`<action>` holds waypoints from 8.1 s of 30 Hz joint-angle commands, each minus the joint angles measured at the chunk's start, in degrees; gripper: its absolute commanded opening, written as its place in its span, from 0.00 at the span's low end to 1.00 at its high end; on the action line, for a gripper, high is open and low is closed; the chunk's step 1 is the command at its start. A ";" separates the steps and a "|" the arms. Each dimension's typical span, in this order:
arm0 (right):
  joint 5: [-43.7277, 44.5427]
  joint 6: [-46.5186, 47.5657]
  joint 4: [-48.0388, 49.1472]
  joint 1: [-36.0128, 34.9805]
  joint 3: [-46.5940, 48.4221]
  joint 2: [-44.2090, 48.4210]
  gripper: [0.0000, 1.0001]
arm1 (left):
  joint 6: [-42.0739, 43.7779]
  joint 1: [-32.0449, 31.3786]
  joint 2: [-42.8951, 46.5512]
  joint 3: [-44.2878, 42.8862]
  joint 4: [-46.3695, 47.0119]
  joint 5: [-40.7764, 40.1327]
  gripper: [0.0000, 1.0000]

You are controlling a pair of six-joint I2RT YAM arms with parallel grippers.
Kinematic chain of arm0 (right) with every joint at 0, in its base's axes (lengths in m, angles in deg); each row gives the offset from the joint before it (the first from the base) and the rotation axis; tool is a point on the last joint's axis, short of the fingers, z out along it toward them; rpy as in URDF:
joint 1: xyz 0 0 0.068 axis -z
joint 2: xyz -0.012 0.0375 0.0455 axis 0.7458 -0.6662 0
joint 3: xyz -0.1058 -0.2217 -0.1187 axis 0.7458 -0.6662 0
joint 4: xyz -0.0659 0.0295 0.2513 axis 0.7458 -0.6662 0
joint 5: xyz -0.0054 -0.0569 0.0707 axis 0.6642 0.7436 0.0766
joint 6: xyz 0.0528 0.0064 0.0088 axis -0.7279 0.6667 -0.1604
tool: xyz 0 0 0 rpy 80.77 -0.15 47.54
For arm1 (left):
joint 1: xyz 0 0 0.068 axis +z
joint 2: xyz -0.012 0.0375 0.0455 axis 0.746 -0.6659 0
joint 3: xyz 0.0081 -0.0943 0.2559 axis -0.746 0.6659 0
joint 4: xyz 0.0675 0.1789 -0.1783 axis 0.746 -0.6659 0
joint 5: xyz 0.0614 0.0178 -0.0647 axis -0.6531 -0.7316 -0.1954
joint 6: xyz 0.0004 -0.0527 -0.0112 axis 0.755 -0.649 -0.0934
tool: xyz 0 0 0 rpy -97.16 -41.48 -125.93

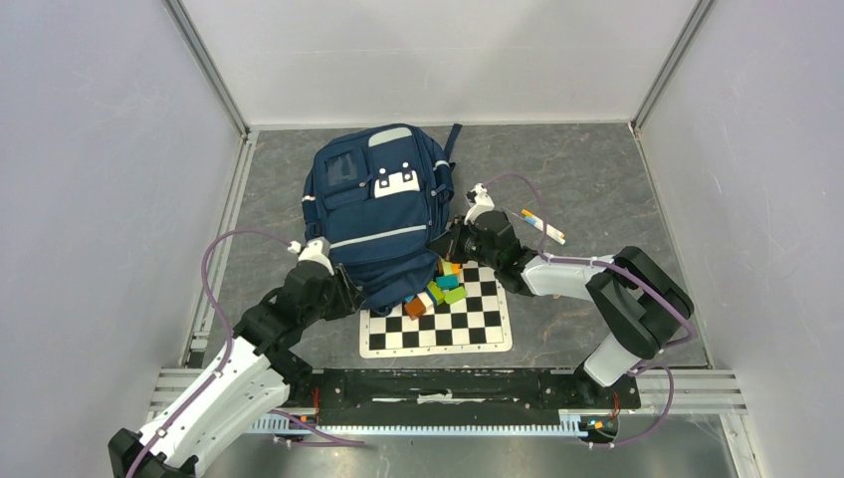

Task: Pack the student bag
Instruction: Zip the student bag at the center of the board, then unzip the student bag at the center of the board.

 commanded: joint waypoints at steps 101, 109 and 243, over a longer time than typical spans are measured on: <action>-6.68 73.63 -21.62 -19.10 26.53 -9.80 0.00 | 6.81 11.90 -10.89 -2.43 12.37 -8.59 0.02; -4.58 74.35 -21.92 -19.10 22.25 0.59 0.00 | 8.69 16.25 -14.34 -6.49 13.03 -7.67 0.02; -32.00 63.34 -30.88 14.11 7.10 9.23 0.62 | 23.26 27.02 -56.26 -36.31 11.97 27.53 0.02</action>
